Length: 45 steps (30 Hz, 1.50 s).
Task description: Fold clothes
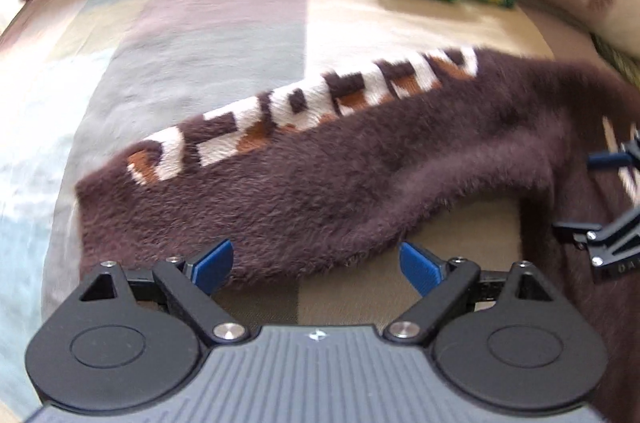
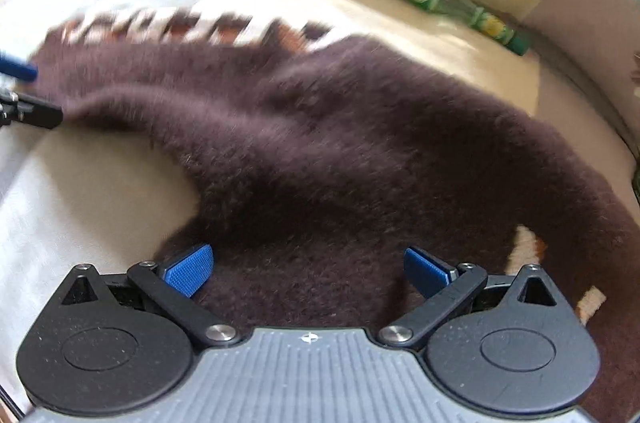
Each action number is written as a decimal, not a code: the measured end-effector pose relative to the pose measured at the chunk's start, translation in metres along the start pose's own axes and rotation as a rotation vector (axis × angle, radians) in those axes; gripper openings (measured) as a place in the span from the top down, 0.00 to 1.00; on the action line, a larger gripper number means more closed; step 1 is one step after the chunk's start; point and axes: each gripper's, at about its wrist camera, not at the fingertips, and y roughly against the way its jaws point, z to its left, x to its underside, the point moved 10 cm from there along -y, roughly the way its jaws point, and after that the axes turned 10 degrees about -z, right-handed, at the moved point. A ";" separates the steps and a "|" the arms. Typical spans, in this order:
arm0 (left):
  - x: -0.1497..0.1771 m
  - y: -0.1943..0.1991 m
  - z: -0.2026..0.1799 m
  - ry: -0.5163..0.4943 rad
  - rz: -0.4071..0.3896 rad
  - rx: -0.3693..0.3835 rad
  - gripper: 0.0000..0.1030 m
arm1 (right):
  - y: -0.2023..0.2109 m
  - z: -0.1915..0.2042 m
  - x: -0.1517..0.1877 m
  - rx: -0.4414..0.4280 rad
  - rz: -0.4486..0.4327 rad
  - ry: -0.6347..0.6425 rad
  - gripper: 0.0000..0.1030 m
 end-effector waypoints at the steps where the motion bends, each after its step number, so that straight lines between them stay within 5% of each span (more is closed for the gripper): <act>1: -0.001 0.000 0.001 0.026 -0.004 0.002 0.12 | 0.004 -0.005 -0.004 0.005 -0.020 -0.022 0.00; 5: -0.003 -0.002 0.003 0.107 -0.001 0.009 0.12 | -0.002 -0.021 -0.031 0.098 -0.110 -0.103 0.00; 9: 0.003 -0.005 0.005 0.178 0.015 0.013 0.12 | -0.027 -0.003 -0.015 0.098 -0.003 -0.036 0.00; 15: 0.009 -0.002 0.020 0.285 0.018 0.002 0.12 | -0.007 -0.008 -0.006 0.035 0.003 -0.042 0.00; 22: -0.026 -0.013 0.007 0.222 -0.050 0.036 0.12 | 0.014 -0.033 0.011 0.028 0.013 -0.075 0.00; 39: -0.101 -0.065 -0.154 -0.018 -0.022 0.304 0.12 | 0.064 -0.239 0.038 0.379 0.005 -0.320 0.00; 45: -0.127 -0.070 -0.219 -0.031 0.008 0.442 0.12 | 0.056 -0.306 0.021 0.342 -0.010 -0.397 0.00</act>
